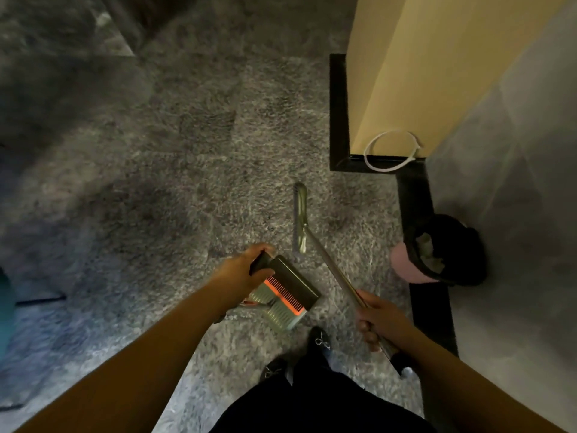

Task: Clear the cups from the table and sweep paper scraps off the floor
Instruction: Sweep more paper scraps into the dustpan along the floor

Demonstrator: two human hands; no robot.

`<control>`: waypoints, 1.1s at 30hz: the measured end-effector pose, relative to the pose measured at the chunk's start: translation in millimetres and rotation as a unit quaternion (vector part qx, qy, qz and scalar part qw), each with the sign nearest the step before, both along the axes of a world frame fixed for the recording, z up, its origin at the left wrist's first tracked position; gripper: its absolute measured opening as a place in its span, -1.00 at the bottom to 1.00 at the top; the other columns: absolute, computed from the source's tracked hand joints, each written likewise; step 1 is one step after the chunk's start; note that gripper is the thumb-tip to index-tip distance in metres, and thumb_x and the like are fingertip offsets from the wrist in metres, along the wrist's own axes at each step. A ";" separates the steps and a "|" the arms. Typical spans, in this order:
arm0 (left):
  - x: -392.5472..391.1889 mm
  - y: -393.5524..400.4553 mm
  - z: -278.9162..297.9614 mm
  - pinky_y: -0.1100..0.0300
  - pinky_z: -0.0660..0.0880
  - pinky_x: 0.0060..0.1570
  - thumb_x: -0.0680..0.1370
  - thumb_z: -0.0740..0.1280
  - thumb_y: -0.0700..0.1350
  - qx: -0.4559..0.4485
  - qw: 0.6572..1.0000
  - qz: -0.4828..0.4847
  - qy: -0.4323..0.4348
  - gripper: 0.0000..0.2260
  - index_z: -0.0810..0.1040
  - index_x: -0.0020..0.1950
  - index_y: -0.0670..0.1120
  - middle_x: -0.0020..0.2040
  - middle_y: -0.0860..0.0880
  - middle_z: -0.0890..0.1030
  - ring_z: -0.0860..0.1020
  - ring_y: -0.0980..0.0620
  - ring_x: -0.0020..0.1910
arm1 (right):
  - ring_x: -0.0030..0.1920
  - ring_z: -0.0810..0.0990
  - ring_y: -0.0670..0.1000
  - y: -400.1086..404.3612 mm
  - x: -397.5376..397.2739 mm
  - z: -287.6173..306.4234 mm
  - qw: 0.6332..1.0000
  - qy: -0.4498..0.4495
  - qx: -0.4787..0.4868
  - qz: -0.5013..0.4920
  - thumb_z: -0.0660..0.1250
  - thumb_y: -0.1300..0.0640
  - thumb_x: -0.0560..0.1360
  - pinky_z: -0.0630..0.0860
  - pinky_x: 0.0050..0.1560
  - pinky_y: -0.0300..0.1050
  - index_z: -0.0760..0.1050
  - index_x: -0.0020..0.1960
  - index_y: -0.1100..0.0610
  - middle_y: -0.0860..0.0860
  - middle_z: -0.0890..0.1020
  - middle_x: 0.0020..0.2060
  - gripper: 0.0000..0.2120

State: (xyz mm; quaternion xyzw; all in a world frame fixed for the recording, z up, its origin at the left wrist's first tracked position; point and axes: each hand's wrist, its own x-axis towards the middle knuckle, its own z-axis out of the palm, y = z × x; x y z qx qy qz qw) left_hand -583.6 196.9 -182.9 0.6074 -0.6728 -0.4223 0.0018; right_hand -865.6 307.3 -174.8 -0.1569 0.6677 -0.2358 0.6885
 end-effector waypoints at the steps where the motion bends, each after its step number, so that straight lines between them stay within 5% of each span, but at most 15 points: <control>1: 1.3 0.8 0.1 0.28 0.42 -0.35 0.56 0.35 0.10 -0.012 1.000 0.015 -0.004 -0.60 0.32 0.34 0.30 -0.13 0.05 0.55 0.53 0.13 -0.28 | -0.65 0.32 -0.05 -4.0 -1.9 -0.7 1.000 0.003 -0.002 0.008 0.18 0.37 0.58 0.29 -0.62 -0.27 0.21 0.51 0.07 0.08 0.37 -0.53 -0.46; 7: 32.8 -9.5 18.0 0.14 0.50 -0.32 0.60 0.31 0.03 -0.096 0.977 0.189 0.001 -0.62 0.34 0.40 0.14 -0.06 -0.09 0.62 0.57 0.01 -0.27 | -0.63 0.32 -0.05 -50.0 4.0 4.1 0.997 0.001 -0.015 0.078 0.15 0.36 0.59 0.27 -0.60 -0.26 0.20 0.52 -0.01 0.07 0.38 -0.53 -0.44; 14: 86.0 -47.9 59.5 0.34 0.39 -0.60 0.62 0.31 -0.09 -0.087 0.957 0.271 0.059 -0.73 0.36 0.29 0.05 -0.32 -0.10 0.54 0.53 0.06 -0.56 | -0.61 0.31 -0.05 -131.9 62.2 15.6 0.989 -0.034 -0.038 0.137 0.12 0.38 0.59 0.27 -0.60 -0.27 0.24 0.48 -0.02 0.08 0.35 -0.51 -0.46; 23: 198.5 -139.2 73.4 0.17 0.42 -0.52 0.62 0.30 -0.09 -0.095 0.907 0.392 0.124 -0.80 0.37 0.21 0.06 -0.34 -0.13 0.51 0.47 -0.03 -0.49 | -0.65 0.29 -0.05 -278.1 180.4 28.5 0.976 -0.036 -0.047 0.211 0.14 0.37 0.59 0.22 -0.62 -0.30 0.15 0.54 0.02 0.08 0.34 -0.54 -0.42; 33: 304.2 -275.6 66.1 0.24 0.41 -0.56 0.61 0.32 -0.03 -0.120 0.873 0.461 0.108 -0.76 0.36 0.22 0.18 -0.23 -0.11 0.56 0.50 0.05 -0.51 | -0.63 0.28 -0.06 -446.7 315.9 50.9 0.962 -0.026 -0.050 0.265 0.14 0.35 0.61 0.21 -0.62 -0.30 0.14 0.54 0.01 0.05 0.35 -0.53 -0.43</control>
